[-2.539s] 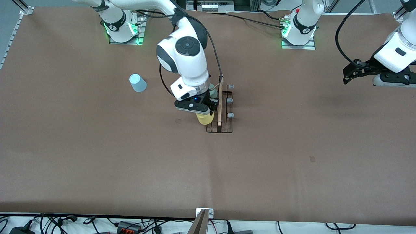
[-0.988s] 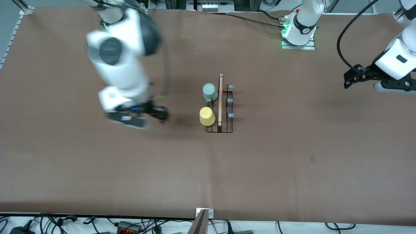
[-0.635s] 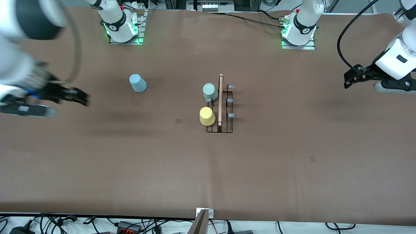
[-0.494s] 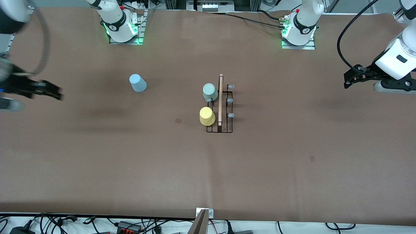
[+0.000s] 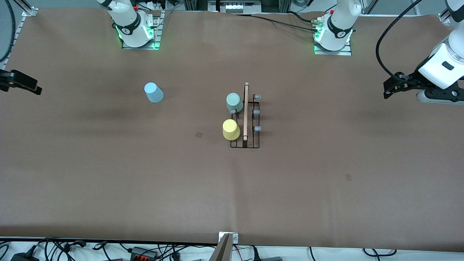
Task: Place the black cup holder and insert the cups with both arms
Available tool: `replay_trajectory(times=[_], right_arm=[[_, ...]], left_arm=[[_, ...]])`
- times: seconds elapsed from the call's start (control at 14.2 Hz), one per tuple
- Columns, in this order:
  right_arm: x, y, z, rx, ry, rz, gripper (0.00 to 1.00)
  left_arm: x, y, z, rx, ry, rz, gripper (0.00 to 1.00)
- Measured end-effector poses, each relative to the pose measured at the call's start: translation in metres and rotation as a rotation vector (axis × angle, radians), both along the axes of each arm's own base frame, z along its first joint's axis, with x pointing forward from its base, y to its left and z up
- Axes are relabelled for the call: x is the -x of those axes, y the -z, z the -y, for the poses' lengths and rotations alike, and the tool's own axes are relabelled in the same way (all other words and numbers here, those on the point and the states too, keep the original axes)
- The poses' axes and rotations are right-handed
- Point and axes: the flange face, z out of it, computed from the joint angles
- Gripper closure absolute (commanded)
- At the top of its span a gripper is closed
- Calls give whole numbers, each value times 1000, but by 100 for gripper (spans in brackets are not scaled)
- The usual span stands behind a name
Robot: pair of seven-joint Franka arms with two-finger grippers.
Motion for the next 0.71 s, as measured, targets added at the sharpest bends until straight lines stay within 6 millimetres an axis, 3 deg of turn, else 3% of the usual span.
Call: replay_trajectory(times=[0.21, 0.49, 0.71], right_arm=[[-1, 19, -5, 2, -11, 22, 0], [6, -1, -10, 6, -17, 65, 0], [7, -1, -10, 5, -17, 51, 0]], left_arm=[[0, 0, 0, 0, 1, -1, 0], [0, 0, 1, 0, 1, -1, 0], [0, 0, 1, 0, 1, -1, 0]])
